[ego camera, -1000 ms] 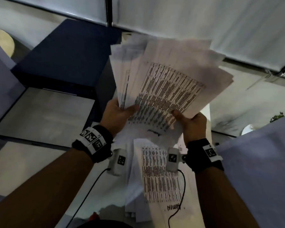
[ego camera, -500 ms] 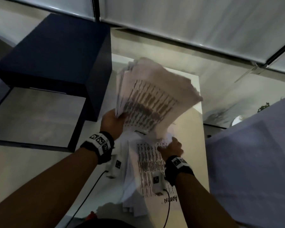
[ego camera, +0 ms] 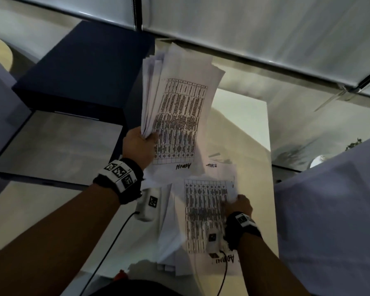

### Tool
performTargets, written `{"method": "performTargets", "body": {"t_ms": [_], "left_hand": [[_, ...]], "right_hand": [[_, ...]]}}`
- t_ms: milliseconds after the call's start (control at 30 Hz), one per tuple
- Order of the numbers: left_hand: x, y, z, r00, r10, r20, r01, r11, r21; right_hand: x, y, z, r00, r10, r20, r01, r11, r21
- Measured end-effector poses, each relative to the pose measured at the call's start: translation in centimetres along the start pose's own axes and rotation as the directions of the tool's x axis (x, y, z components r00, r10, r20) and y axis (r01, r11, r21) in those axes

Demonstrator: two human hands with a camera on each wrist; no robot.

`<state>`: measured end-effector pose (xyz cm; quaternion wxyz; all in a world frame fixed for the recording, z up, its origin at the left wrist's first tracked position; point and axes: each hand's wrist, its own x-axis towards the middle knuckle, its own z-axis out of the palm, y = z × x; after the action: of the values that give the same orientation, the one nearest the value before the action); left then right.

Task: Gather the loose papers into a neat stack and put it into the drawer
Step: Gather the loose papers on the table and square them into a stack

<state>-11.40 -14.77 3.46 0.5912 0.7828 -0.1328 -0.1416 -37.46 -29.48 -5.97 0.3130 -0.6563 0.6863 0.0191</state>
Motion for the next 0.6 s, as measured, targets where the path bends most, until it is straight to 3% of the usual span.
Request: {"method": "performTargets", "body": {"t_ms": [133, 367, 467, 600], "left_hand": [[-0.3, -0.9, 0.4, 0.999, -0.042, -0.015, 0.043, 0.997, 0.064], [-1.5, -5.7, 2.1, 0.978, -0.197, 0.069, 0.175, 0.955, 0.239], [-2.0, -7.2, 2.4, 0.952, -0.291, 0.099, 0.24, 0.904, 0.354], [-2.4, -8.7, 3.3, 0.863, -0.473, 0.175, 0.372, 0.831, 0.414]], "right_hand": [[-0.6, -1.1, -3.0, 0.99, -0.116, -0.083, 0.121, 0.991, 0.05], [-1.8, -3.6, -7.8, 0.949, -0.254, -0.189, 0.245, 0.967, -0.07], [-3.4, -5.7, -11.1, 0.881, -0.366, -0.299, 0.333, 0.93, -0.156], [-6.1, -9.6, -14.8, 0.736, -0.533, -0.417, 0.484, 0.845, -0.227]]}}
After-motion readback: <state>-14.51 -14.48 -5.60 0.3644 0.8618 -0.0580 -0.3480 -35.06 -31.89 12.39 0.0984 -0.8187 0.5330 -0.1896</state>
